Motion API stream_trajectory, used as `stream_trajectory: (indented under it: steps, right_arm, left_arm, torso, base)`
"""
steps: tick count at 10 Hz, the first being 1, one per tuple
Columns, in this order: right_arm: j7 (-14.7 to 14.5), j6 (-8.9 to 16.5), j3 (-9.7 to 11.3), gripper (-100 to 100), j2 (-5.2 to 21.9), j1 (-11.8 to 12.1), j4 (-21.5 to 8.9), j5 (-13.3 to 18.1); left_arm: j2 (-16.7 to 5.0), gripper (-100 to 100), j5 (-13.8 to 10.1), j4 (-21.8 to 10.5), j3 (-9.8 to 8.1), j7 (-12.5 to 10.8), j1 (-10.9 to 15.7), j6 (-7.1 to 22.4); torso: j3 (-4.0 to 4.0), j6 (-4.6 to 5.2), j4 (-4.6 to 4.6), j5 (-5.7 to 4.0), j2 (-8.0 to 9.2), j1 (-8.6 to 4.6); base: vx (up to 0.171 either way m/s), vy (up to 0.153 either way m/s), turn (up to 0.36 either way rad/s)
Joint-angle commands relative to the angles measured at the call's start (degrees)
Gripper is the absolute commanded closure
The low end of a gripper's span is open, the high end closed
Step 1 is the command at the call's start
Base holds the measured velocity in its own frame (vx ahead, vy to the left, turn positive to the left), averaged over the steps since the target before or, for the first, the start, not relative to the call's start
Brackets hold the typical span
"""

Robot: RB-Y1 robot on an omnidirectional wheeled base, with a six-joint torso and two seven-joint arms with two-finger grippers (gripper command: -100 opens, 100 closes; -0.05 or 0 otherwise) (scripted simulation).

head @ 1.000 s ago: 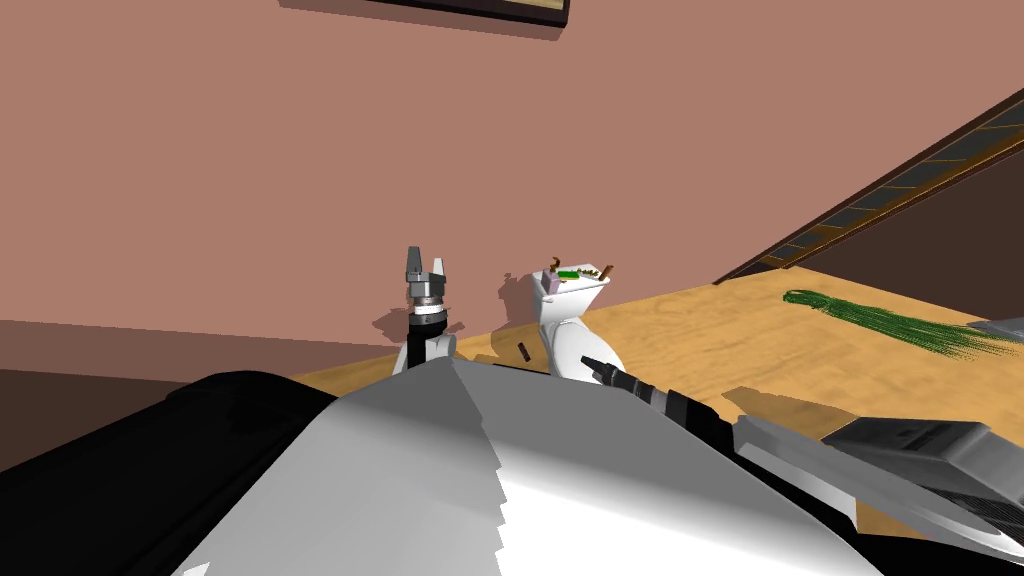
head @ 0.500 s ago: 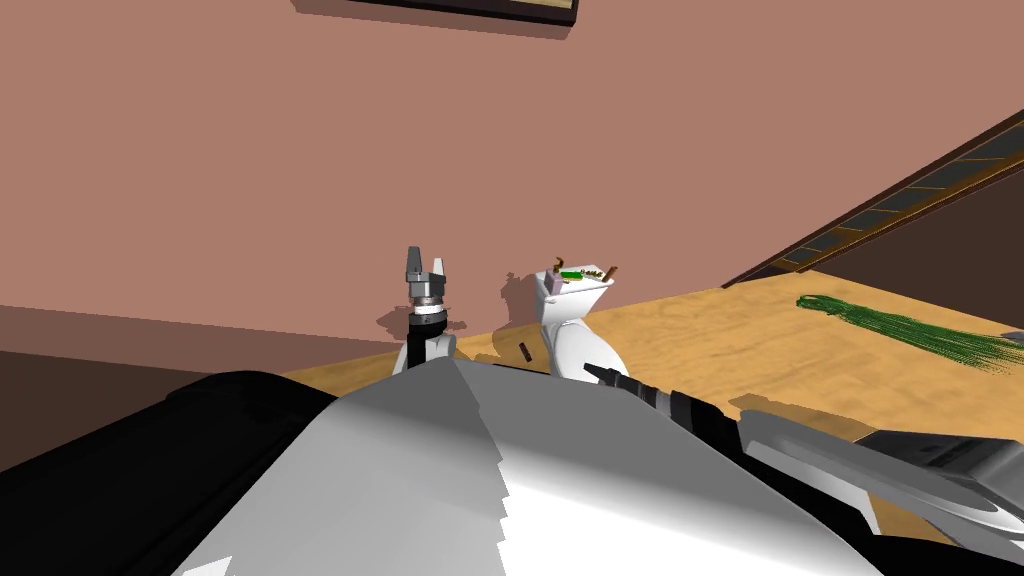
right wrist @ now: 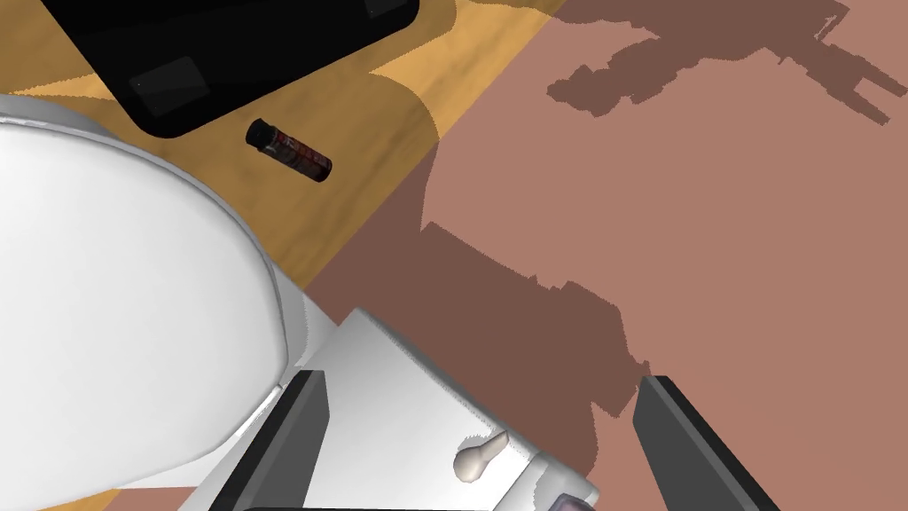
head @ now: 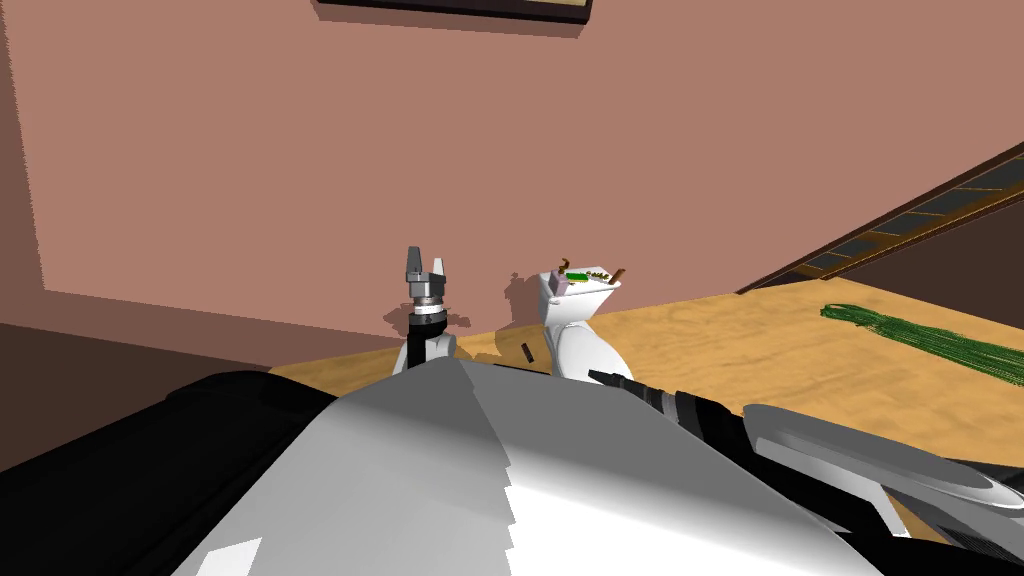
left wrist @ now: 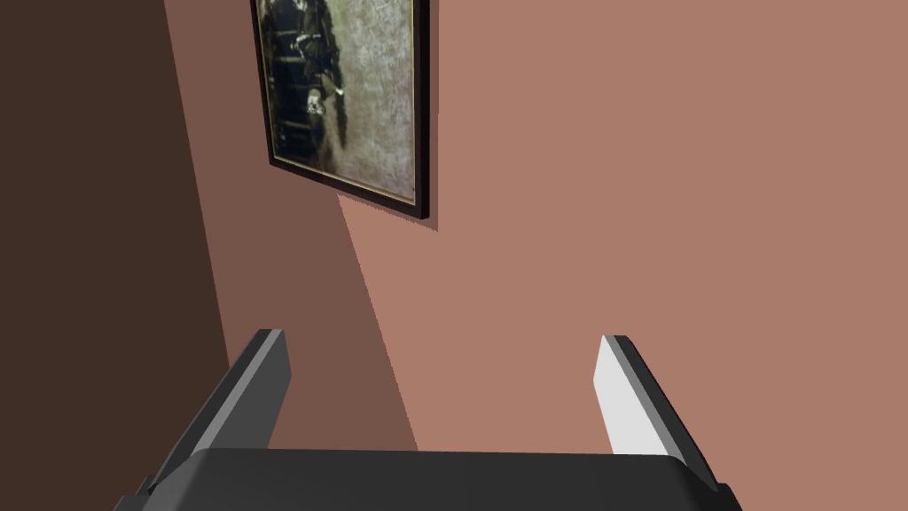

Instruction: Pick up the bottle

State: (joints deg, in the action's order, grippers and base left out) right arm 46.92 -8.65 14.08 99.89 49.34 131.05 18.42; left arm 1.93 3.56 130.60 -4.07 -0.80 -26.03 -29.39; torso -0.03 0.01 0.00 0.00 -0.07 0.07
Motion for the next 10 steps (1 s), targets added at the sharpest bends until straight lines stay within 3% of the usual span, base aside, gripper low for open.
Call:
stream_trajectory:
  steps: [1,6,7,10]
  right_arm:
    - [0.4,0.0,0.1,-100,2.2,-0.3,-0.1,-0.1]
    - [3.1,1.0,1.3,-100,10.6,-1.1,-0.1,-0.6]
    - [3.1,1.0,1.3,-100,11.2,-1.1,-0.1,-0.6]
    - [5.6,1.9,2.3,-100,17.0,-2.3,-0.2,-1.3]
  left_arm:
    - [0.0,0,0.0,0.0,0.00,0.0,0.0,0.0]
    - [0.0,0,0.0,0.0,0.00,0.0,0.0,0.0]
    - [0.0,0,0.0,0.0,0.00,0.0,0.0,0.0]
    - [0.0,0,0.0,0.0,0.00,0.0,0.0,0.0]
  torso:
    - [0.00,0.00,0.00,0.00,0.00,0.00]
    - [-0.02,-0.03,-0.01,0.00,-0.04,0.02]
    - [-0.03,0.01,-0.01,0.00,-0.04,0.01]
    - [-0.03,0.01,-0.01,0.01,-0.06,0.03]
  base:
    - [0.000,0.000,0.000]
    - [0.011,0.011,0.084]
    - [0.008,0.006,-0.012]
    - [0.025,0.018,0.123]
